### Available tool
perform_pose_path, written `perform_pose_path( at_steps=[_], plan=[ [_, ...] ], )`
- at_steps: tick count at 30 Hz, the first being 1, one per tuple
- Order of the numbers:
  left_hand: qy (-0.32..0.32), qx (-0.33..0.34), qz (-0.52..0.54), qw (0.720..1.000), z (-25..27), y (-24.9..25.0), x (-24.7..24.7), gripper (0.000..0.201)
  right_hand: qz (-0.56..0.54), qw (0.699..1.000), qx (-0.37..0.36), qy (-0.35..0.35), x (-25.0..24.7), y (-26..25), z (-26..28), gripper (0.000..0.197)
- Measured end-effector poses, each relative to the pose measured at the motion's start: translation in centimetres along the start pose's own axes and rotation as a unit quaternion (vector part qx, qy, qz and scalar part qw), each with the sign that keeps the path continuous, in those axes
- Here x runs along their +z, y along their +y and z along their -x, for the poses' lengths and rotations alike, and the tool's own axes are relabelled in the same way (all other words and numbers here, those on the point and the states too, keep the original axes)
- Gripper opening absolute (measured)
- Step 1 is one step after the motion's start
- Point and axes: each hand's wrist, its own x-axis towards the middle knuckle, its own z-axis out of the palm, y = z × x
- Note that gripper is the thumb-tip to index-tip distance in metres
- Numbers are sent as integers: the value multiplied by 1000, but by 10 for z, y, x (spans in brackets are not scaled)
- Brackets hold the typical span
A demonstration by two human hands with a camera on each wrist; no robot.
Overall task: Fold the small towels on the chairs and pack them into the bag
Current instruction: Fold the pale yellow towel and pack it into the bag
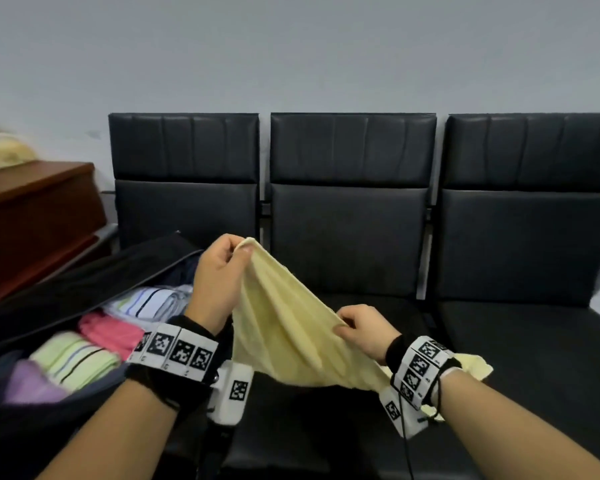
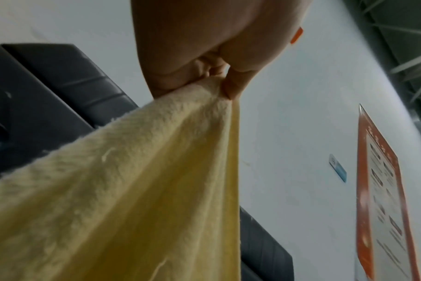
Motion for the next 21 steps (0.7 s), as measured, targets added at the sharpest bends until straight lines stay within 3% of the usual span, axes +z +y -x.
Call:
perform_pose_path(
  at_steps=[4,9,13,16,21],
  plan=[
    [86,14,17,996,-10,0,-39,16,26,998,54,19,-4,20,1,14],
    [178,-27,-34,983,-25,-27,-65,25,-72,974,101,188,-33,35,-1,22],
    [128,-123,-39,983,-20,-54,-51,31,-144,971,43,187,-47,6,-2,20],
    [84,-187,1,979,-10,-62,-27,12,-159,975,8,153,-47,-23,-3,23],
    [-58,-201,42,977,7,-39,9,42,-203,974,-30,99,-52,-60,4,26]
  ],
)
